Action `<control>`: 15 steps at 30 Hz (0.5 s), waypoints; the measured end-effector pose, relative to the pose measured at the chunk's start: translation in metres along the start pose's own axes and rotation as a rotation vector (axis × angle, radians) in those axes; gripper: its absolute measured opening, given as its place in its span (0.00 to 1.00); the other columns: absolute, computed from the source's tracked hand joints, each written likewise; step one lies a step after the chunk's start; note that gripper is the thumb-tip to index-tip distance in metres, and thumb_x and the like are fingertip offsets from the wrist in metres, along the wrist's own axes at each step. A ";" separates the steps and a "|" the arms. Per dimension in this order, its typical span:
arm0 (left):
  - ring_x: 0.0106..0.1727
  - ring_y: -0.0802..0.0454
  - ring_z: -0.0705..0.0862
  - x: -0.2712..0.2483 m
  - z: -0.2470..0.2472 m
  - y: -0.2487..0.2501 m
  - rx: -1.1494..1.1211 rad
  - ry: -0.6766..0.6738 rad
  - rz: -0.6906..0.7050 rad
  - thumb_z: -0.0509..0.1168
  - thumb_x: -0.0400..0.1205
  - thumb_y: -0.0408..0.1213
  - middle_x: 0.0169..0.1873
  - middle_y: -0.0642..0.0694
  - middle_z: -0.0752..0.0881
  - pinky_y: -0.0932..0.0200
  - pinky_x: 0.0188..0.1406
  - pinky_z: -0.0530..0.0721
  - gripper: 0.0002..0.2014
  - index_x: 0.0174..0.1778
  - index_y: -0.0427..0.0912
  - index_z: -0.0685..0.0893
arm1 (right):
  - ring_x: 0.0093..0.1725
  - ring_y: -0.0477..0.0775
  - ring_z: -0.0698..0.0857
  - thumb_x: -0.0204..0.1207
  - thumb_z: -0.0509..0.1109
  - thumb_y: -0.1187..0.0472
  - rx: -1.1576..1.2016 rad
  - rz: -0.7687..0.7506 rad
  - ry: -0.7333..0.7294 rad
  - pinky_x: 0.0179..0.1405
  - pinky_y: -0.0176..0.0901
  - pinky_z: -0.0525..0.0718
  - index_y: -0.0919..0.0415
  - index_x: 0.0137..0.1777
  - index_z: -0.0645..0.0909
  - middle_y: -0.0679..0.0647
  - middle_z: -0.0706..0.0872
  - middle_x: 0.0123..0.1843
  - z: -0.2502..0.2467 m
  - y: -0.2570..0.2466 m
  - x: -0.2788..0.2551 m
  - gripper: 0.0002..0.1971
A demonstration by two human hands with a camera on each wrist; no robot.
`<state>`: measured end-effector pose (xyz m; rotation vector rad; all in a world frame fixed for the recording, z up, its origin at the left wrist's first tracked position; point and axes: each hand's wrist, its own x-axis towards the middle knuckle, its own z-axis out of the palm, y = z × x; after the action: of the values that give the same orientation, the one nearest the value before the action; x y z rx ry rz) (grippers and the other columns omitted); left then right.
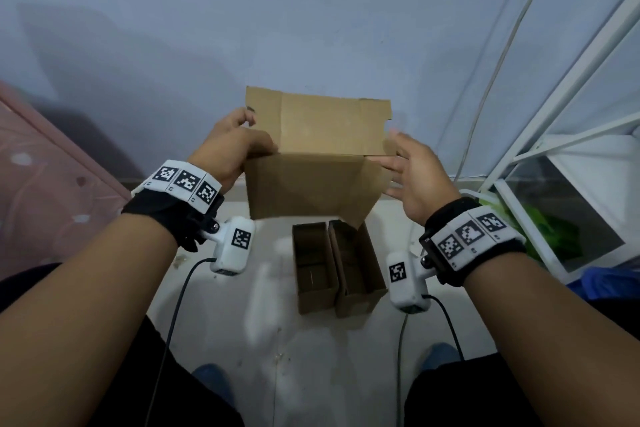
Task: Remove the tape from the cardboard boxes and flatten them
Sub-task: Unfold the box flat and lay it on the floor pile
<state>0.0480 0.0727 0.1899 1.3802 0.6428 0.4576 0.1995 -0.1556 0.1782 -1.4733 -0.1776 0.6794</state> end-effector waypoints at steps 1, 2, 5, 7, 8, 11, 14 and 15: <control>0.32 0.46 0.85 -0.003 0.002 0.001 0.015 -0.019 -0.015 0.73 0.69 0.24 0.32 0.43 0.84 0.58 0.26 0.81 0.16 0.43 0.45 0.77 | 0.53 0.53 0.92 0.80 0.73 0.45 -0.049 -0.016 0.013 0.60 0.59 0.86 0.57 0.61 0.81 0.52 0.94 0.53 -0.002 0.001 0.001 0.18; 0.34 0.46 0.88 -0.007 0.005 0.002 0.044 -0.039 -0.030 0.74 0.72 0.25 0.33 0.43 0.88 0.57 0.28 0.85 0.12 0.45 0.41 0.80 | 0.54 0.55 0.91 0.75 0.79 0.46 -0.094 -0.035 0.020 0.64 0.64 0.85 0.60 0.55 0.81 0.54 0.93 0.54 -0.002 0.002 0.002 0.20; 0.41 0.47 0.92 -0.016 0.013 -0.001 0.256 -0.075 0.022 0.74 0.79 0.32 0.38 0.45 0.93 0.59 0.36 0.89 0.05 0.48 0.35 0.87 | 0.56 0.63 0.90 0.65 0.85 0.58 -0.199 -0.096 0.008 0.63 0.68 0.86 0.63 0.49 0.79 0.61 0.90 0.53 0.002 0.010 0.002 0.20; 0.38 0.49 0.91 -0.019 0.017 -0.008 0.490 -0.007 0.113 0.73 0.80 0.33 0.34 0.46 0.91 0.58 0.35 0.88 0.05 0.41 0.36 0.86 | 0.45 0.62 0.91 0.70 0.79 0.68 -0.345 -0.188 0.032 0.47 0.56 0.90 0.70 0.43 0.83 0.61 0.89 0.43 0.008 0.016 -0.001 0.08; 0.38 0.46 0.90 -0.017 0.018 -0.013 0.632 0.035 0.163 0.72 0.79 0.34 0.35 0.41 0.90 0.52 0.36 0.88 0.08 0.41 0.32 0.84 | 0.37 0.59 0.87 0.71 0.78 0.69 -0.464 -0.244 0.061 0.37 0.48 0.86 0.70 0.39 0.82 0.60 0.86 0.36 0.011 0.021 -0.001 0.07; 0.36 0.43 0.82 -0.015 0.024 -0.035 0.940 0.179 0.347 0.67 0.79 0.34 0.35 0.36 0.86 0.48 0.33 0.79 0.08 0.42 0.30 0.82 | 0.27 0.55 0.73 0.71 0.73 0.69 -0.735 -0.355 0.139 0.22 0.39 0.69 0.64 0.30 0.73 0.55 0.74 0.26 0.021 0.032 -0.007 0.13; 0.43 0.54 0.85 -0.020 0.029 -0.046 0.738 0.128 0.427 0.68 0.78 0.34 0.44 0.49 0.87 0.59 0.41 0.85 0.16 0.62 0.45 0.80 | 0.26 0.53 0.72 0.72 0.69 0.71 -0.734 -0.465 0.186 0.19 0.33 0.69 0.60 0.33 0.74 0.54 0.75 0.26 0.025 0.036 -0.009 0.10; 0.45 0.56 0.86 -0.020 0.031 -0.045 0.603 0.095 0.409 0.71 0.77 0.37 0.47 0.52 0.87 0.62 0.44 0.85 0.19 0.64 0.49 0.79 | 0.27 0.52 0.75 0.72 0.67 0.73 -0.687 -0.478 0.181 0.20 0.31 0.72 0.59 0.42 0.79 0.55 0.79 0.30 0.025 0.033 -0.011 0.08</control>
<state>0.0506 0.0297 0.1510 2.0914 0.5993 0.6915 0.1676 -0.1415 0.1529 -2.0350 -0.6471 0.0803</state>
